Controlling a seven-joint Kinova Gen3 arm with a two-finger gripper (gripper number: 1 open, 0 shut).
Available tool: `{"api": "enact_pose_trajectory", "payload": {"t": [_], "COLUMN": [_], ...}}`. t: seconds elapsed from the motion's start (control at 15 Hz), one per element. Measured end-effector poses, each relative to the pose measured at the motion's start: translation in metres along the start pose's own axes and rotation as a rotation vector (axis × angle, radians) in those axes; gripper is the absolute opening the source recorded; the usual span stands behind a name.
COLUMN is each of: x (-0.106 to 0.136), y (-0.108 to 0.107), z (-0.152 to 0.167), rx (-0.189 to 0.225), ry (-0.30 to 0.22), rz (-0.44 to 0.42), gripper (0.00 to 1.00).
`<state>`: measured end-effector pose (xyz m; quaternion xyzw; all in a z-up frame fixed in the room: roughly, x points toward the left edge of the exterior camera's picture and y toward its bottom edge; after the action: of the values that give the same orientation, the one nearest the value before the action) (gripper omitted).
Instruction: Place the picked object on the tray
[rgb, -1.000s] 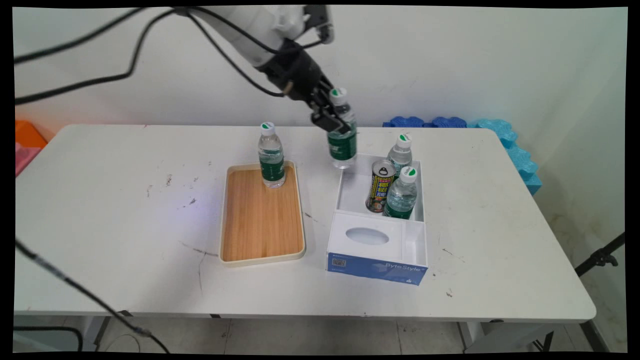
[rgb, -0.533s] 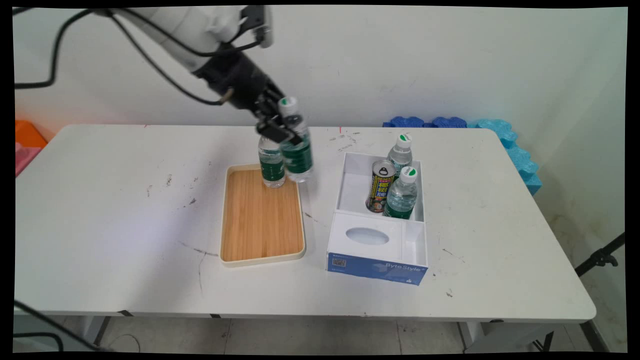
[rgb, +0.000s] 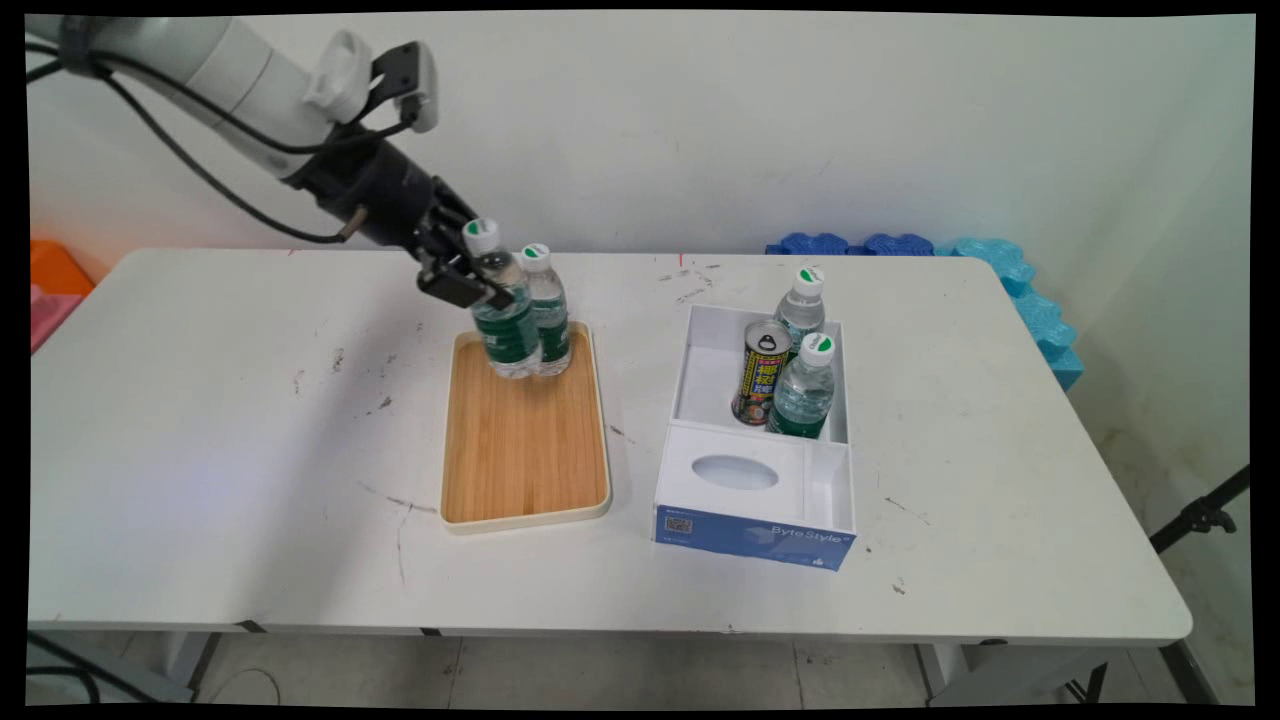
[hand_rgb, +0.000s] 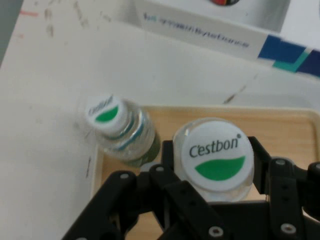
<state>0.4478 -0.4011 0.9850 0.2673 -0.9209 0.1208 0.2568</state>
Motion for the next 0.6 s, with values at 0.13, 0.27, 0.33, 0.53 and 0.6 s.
{"api": "enact_pose_trajectory", "payload": {"t": [0.13,0.27,0.33,0.53,0.6], "x": [-0.018,-0.035,-0.042,-0.062,-0.065], "y": [-0.005,-0.010,-0.013,-0.021,-0.023], "z": [0.000,0.002,0.003,0.010,0.012], "rx": [0.016,0.034,0.041,0.060,0.063], "ry": [-0.007,-0.013,-0.016,-0.018,-0.018], "rz": [-0.019,-0.043,-0.053,-0.087,-0.093], "gripper": [0.00,0.00,0.00,0.00,0.00]}}
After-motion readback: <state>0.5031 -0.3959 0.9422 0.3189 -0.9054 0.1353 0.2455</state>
